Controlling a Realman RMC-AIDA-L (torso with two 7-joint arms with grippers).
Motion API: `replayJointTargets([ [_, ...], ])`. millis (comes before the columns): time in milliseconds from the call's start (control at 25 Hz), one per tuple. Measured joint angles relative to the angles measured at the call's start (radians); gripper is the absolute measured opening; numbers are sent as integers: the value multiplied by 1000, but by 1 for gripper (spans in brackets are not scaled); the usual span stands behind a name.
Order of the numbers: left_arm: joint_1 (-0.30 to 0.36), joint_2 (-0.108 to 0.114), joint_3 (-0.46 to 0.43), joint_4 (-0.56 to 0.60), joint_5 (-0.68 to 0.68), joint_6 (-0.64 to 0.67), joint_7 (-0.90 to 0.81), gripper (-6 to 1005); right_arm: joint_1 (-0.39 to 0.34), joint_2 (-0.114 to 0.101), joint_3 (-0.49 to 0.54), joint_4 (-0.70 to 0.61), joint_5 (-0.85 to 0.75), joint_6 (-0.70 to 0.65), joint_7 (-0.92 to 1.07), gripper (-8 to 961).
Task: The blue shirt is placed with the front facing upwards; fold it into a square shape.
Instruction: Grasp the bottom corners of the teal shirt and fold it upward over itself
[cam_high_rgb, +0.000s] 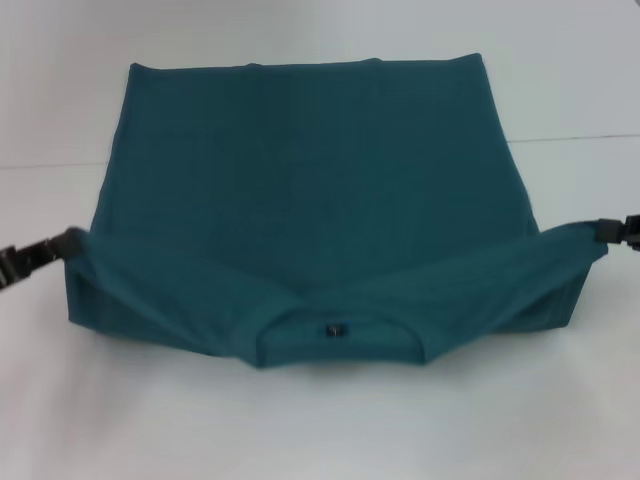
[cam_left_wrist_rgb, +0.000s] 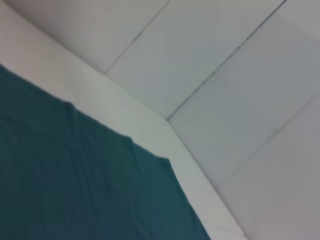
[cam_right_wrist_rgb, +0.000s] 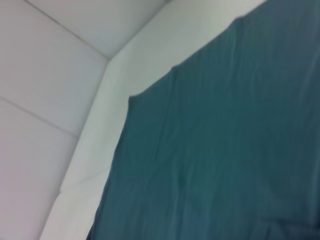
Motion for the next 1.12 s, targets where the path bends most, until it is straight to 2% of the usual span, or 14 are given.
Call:
replayJointTargets([
  [240, -75, 20, 10, -56, -7, -129, 25, 27, 25, -3, 3, 13, 51, 90, 0, 0],
  [520, -139, 21, 14, -103, -9, -258, 75, 27, 53, 6, -3, 35, 113, 205, -11, 5],
  [800, -190, 22, 19, -149, -10, -396, 130, 27, 92, 29, -10, 38, 114, 308, -34, 9],
  [1120, -223, 18, 36, -153, -10, -507, 165, 26, 134, 45, -43, 73, 116, 436, -47, 14],
])
